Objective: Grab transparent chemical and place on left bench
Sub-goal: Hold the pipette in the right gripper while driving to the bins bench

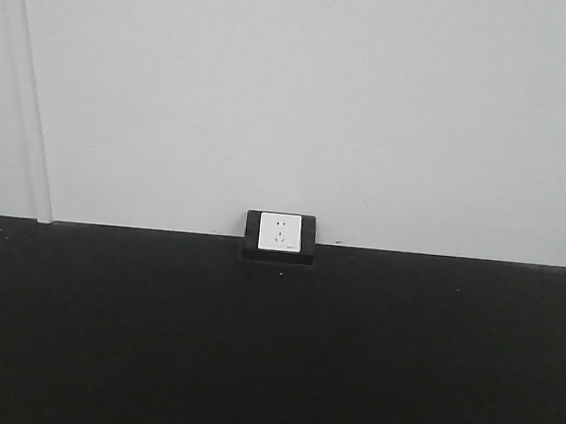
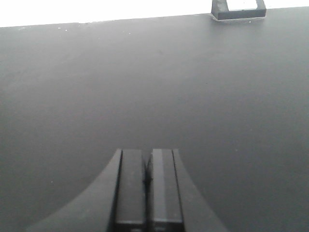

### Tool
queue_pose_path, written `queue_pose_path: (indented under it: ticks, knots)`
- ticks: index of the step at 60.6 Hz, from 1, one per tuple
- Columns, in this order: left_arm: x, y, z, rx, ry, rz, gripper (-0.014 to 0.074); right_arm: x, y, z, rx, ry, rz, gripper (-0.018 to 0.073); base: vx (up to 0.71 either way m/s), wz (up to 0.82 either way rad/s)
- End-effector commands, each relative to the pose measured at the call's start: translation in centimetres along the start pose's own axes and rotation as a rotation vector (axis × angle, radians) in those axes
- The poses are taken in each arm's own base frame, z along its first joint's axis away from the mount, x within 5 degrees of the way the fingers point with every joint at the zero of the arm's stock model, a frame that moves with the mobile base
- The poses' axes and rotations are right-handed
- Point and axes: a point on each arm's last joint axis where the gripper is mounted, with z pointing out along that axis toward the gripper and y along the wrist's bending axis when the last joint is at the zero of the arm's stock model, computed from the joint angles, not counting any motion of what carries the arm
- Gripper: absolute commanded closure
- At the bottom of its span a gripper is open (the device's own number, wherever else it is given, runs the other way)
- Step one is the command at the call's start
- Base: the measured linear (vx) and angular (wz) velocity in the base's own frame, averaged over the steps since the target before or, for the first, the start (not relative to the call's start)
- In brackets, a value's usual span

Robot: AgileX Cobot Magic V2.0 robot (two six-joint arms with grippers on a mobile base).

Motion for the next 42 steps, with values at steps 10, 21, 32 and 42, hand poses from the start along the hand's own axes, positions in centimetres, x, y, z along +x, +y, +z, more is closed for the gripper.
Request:
queue_pose_path:
  ticks: [10,21,32,42]
  knots:
    - [-0.28,0.01,-0.13,-0.002,-0.081,-0.009,0.06,-1.56,-0.04,-0.3,-0.001,-0.098,-0.003,0.0564,0.0,0.0]
    - [-0.28,0.01,-0.13,-0.002,-0.081,-0.009,0.06,-1.56,-0.04,-0.3,-0.001,-0.098,-0.003,0.0564,0.0,0.0]
    - [-0.28,0.01,-0.13,-0.002,-0.081,-0.009,0.06,-1.56,-0.04,-0.3,-0.001,-0.098,-0.003,0.0564,0.0,0.0]
    - [-0.28,0.01,-0.13,-0.002,-0.081,-0.009,0.06,-1.56,-0.04,-0.3,-0.001,-0.098,-0.003,0.0564,-0.03,-0.02]
